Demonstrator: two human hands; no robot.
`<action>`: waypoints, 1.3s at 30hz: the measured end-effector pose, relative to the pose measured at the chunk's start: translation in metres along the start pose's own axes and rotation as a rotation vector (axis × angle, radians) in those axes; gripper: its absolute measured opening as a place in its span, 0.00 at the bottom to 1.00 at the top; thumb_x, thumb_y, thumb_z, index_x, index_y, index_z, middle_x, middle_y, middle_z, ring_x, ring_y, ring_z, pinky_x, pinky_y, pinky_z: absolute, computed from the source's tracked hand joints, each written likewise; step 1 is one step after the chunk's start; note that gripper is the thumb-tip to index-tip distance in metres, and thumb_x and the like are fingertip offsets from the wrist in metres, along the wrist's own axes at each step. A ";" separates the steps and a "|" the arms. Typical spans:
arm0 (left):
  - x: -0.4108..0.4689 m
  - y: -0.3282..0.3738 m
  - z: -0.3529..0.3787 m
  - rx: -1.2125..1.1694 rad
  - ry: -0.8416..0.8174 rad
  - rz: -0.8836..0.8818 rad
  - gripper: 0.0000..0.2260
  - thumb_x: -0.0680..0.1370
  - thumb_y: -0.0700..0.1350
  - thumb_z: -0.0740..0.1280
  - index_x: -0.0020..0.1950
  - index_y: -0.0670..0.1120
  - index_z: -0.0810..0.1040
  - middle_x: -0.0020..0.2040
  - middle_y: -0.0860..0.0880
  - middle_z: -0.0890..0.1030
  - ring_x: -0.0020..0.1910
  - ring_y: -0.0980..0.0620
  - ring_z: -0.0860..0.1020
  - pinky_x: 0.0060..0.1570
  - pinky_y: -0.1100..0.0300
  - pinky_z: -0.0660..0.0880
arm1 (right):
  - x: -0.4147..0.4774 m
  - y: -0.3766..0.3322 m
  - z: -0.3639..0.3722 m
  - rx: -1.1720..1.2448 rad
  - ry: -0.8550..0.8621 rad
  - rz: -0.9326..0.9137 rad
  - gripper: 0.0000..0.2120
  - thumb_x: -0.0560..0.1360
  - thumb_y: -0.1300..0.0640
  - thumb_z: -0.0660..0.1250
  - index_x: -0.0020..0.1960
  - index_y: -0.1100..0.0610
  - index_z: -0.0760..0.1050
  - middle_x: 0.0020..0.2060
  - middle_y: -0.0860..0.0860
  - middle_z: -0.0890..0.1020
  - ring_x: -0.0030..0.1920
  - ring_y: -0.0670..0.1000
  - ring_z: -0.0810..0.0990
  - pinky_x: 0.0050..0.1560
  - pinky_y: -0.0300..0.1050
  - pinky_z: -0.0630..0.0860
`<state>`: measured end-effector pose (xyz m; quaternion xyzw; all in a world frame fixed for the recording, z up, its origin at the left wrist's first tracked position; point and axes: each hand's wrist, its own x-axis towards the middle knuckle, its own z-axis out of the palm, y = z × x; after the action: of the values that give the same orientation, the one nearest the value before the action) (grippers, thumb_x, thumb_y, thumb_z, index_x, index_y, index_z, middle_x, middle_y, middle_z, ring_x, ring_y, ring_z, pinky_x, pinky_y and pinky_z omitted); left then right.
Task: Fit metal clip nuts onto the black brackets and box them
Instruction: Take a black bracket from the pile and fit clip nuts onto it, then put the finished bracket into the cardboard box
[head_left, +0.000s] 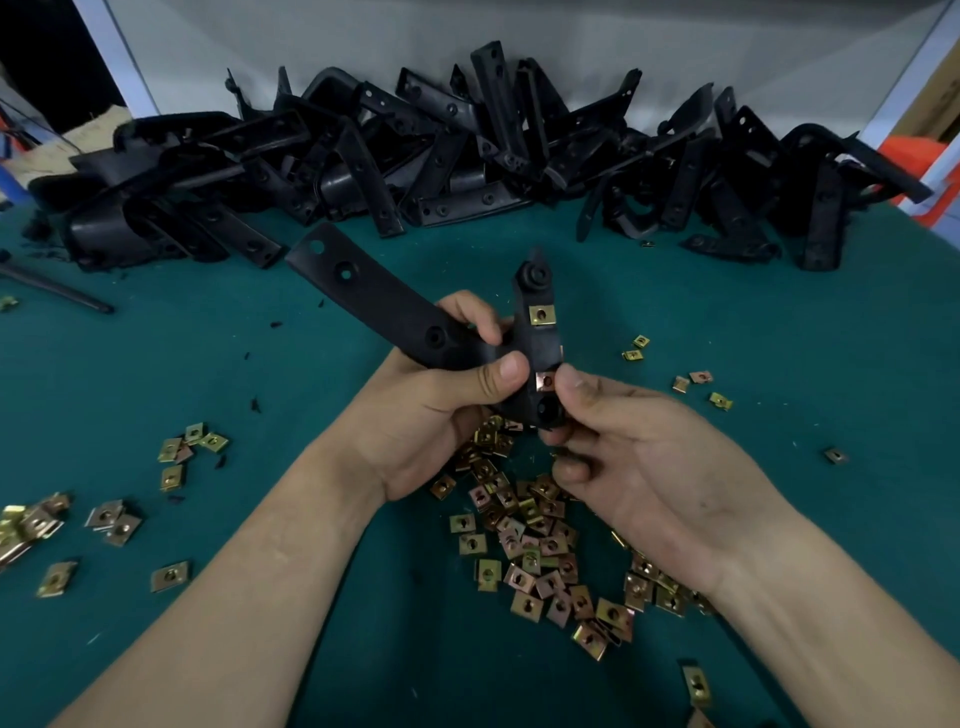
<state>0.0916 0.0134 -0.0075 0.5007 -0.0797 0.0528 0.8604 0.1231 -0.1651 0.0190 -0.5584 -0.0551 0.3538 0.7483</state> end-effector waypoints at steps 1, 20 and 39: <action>0.000 0.000 0.001 0.003 0.006 0.007 0.11 0.72 0.36 0.71 0.45 0.45 0.70 0.44 0.46 0.83 0.44 0.47 0.82 0.46 0.57 0.79 | 0.000 0.001 0.001 -0.024 0.006 -0.014 0.10 0.67 0.50 0.74 0.46 0.54 0.84 0.42 0.48 0.80 0.35 0.43 0.76 0.33 0.38 0.69; 0.001 0.021 -0.004 -0.138 0.227 0.045 0.23 0.74 0.33 0.70 0.69 0.46 0.77 0.65 0.41 0.81 0.65 0.44 0.80 0.60 0.51 0.79 | -0.008 -0.042 -0.030 -0.748 0.481 -0.580 0.17 0.73 0.57 0.77 0.56 0.39 0.81 0.36 0.45 0.80 0.34 0.45 0.78 0.38 0.30 0.73; -0.012 -0.040 0.191 0.424 0.102 0.001 0.14 0.74 0.39 0.76 0.55 0.55 0.83 0.50 0.49 0.86 0.53 0.50 0.84 0.52 0.56 0.82 | -0.220 -0.025 -0.117 -0.824 1.118 -0.640 0.20 0.70 0.61 0.78 0.59 0.46 0.82 0.49 0.42 0.77 0.45 0.41 0.80 0.53 0.32 0.74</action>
<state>0.0707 -0.1730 0.0488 0.6671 -0.0236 0.0942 0.7386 0.0272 -0.3910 0.0660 -0.8451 0.0450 -0.2647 0.4623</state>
